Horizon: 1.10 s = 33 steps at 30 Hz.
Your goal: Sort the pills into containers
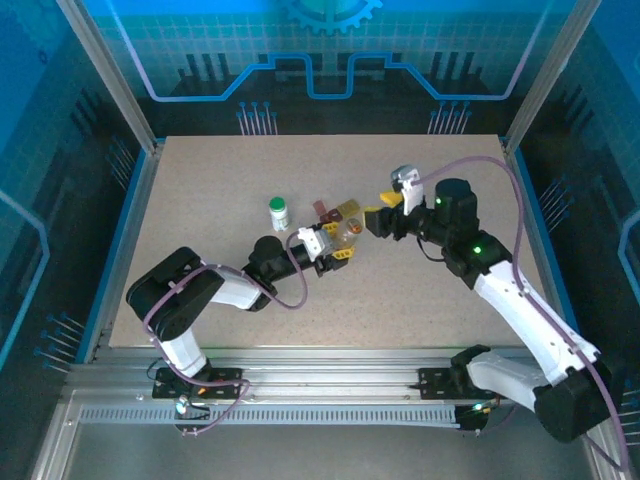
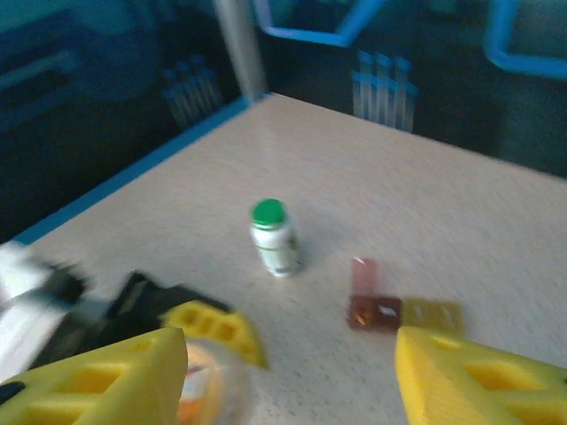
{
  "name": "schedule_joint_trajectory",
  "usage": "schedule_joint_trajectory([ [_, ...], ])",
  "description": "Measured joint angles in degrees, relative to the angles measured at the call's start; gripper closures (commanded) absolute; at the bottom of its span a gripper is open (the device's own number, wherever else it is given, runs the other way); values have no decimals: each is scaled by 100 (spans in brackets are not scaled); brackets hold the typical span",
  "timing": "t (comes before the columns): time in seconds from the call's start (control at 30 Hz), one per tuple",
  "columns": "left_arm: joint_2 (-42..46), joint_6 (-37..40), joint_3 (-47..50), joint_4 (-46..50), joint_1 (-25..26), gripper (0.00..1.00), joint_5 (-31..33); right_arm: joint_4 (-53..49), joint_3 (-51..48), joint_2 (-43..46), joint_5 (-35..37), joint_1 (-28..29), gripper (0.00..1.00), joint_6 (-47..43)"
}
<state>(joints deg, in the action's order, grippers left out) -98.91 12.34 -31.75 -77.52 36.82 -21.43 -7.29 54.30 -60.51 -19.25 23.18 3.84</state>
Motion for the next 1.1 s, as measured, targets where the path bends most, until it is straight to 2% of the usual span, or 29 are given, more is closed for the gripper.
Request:
schedule_joint_trajectory([
  [0.13, 0, -94, 0, -2, -61, 100, -302, 271, -208, 177, -1163, 0, 33, -1150],
  [0.27, 24, -153, 0, -2, -68, 100, -662, 199, -212, -26, -2168, 0, 29, -2256],
  [0.4, 103, -155, 0, -2, -68, 100, -894, -317, 9, -444, -2608, 0, 30, -3233],
  [0.53, 166, -155, 2, -44, -68, 100, -1038, -758, 208, -636, -2697, 0, 31, -3858],
  [0.7, 170, -177, 0, -44, -68, 100, -1189, -1290, 573, -881, -2782, 0, 48, -4380],
  [0.87, 170, -190, 0, -42, -68, 100, -1213, -1648, 684, -988, -2817, 0, 51, -4597],
  [1.03, 168, -195, 0, -20, -74, 100, -1281, -1847, 785, -1075, -2791, 0, 72, -4594],
  [1.1, 168, -201, 0, -24, -94, 100, -1276, -1799, 793, -1075, -2708, 2, 84, -4406],
])
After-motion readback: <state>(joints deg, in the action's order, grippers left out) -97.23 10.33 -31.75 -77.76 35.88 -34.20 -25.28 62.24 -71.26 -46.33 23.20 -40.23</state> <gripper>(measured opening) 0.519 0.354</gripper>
